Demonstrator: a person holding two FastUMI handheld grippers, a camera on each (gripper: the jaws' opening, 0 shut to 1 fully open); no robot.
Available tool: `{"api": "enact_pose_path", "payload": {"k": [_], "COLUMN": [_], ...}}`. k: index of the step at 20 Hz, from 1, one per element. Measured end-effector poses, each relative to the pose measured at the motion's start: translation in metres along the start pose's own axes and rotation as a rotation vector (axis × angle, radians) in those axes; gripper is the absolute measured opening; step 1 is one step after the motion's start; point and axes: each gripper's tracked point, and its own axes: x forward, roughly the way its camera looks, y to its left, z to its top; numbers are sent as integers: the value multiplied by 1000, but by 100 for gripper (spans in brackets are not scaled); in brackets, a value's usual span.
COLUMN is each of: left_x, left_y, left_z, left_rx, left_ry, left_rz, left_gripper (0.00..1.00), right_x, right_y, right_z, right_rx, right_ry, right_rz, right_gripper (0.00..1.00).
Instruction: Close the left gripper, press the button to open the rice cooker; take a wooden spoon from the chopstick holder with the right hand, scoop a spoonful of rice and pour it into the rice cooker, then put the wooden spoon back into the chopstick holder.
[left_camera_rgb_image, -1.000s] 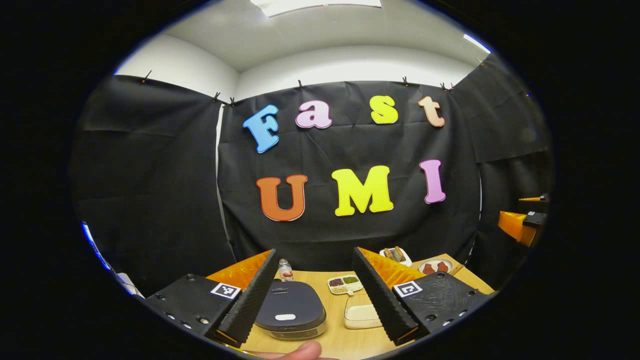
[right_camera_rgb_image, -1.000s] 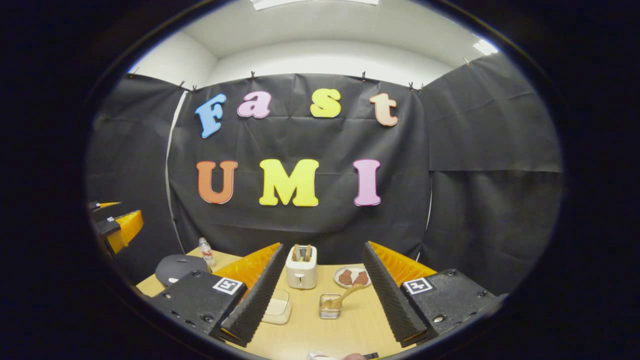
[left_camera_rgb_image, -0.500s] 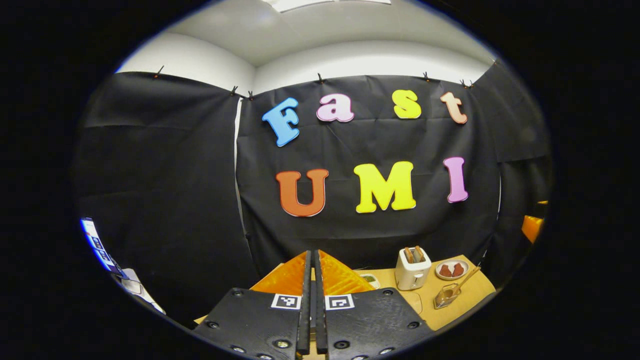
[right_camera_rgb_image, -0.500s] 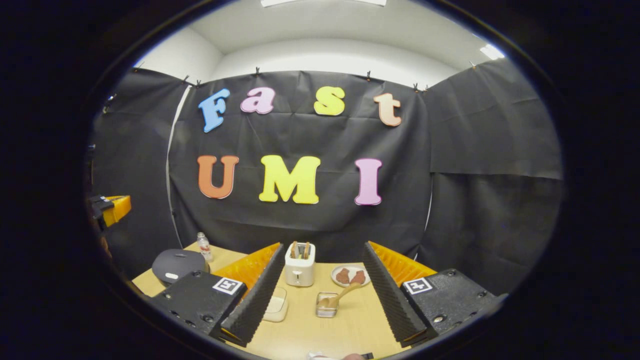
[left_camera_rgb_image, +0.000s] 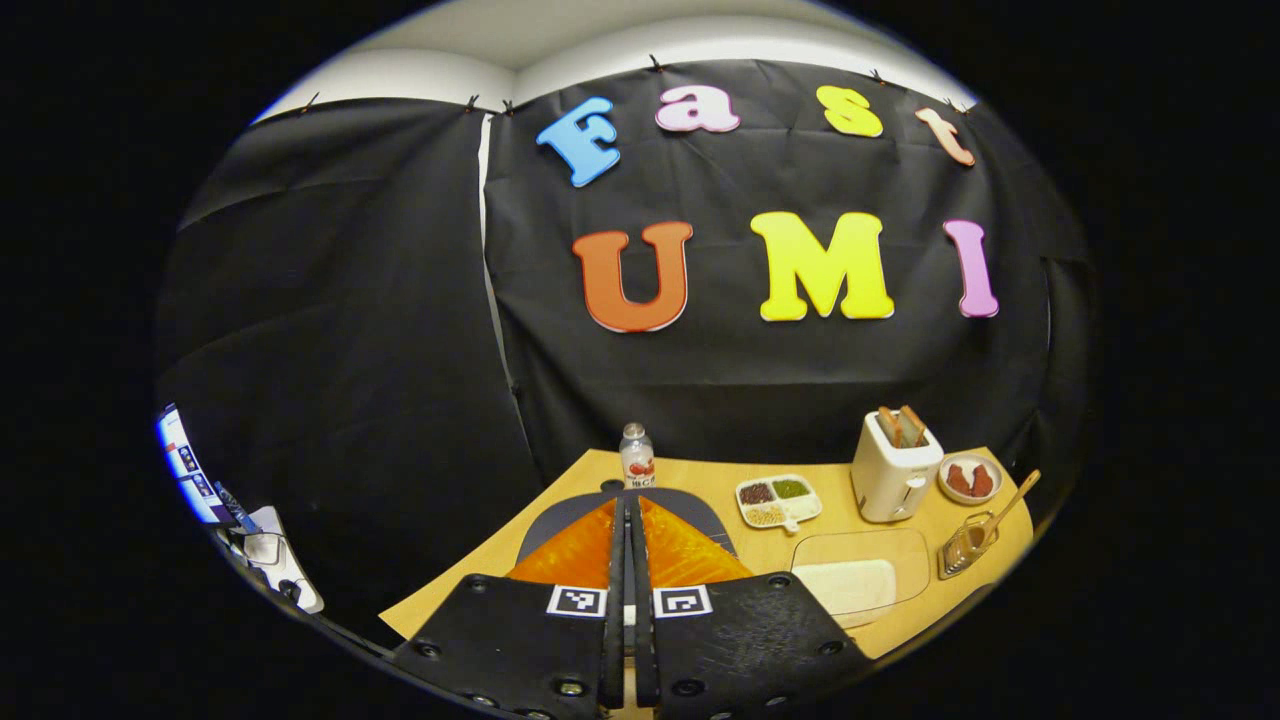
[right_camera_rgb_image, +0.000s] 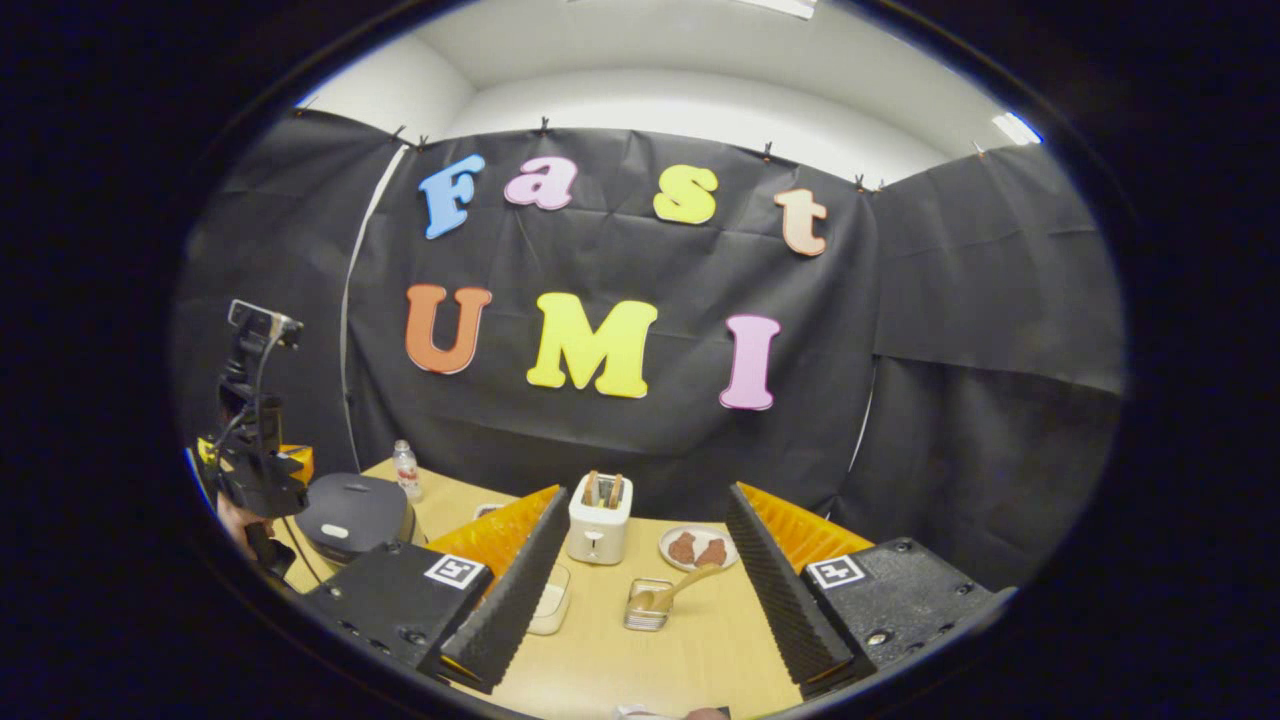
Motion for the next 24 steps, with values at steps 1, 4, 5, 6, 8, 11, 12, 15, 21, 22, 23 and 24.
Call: {"api": "enact_pose_path", "payload": {"k": [1, 4, 5, 6, 8, 11, 12, 15, 21, 22, 23, 24], "left_x": [6, 19, 21, 22, 24, 30, 31, 28, 23, 23, 23, 22], "left_y": [1, 0, 2, 5, 7, 11, 11, 11, 4, 5, 6, 4], "left_z": [-15, -55, -67, -75, -92, -110, -115, -118, -120, -121, -121, -122], "left_rx": [3, -23, -30, -32, -40, -62, -52, -30, -29, -19, -16, -24], "left_ry": [37, 133, 161, 170, 219, 268, 281, 283, 300, 298, 299, 313], "left_rz": [5, 6, 10, 23, 23, 32, 31, 28, 13, 17, 18, 15], "left_gripper": [3, 1, 1, 0, 0, 0, 0, 1, 1, 1, 1, 1], "right_x": [1, 6, 8, 10, 13, 15, 16, 16, 16, 17, 17, 16], "right_y": [4, 14, 14, 17, 20, 26, 28, 29, 30, 30, 31, 32], "right_z": [-2, -4, -8, -10, -14, -18, -19, -25, -30, -31, -32, -31], "right_rx": [-12, -11, -12, -19, -39, -44, -45, -44, -31, -30, -25, -19], "right_ry": [11, 31, 42, 51, 67, 79, 83, 97, 113, 116, 117, 115], "right_rz": [2, 19, 20, 25, 29, 44, 45, 50, 56, 58, 61, 65], "right_gripper": [100, 100, 100, 100, 100, 100, 100, 100, 100, 100, 100, 100]}}
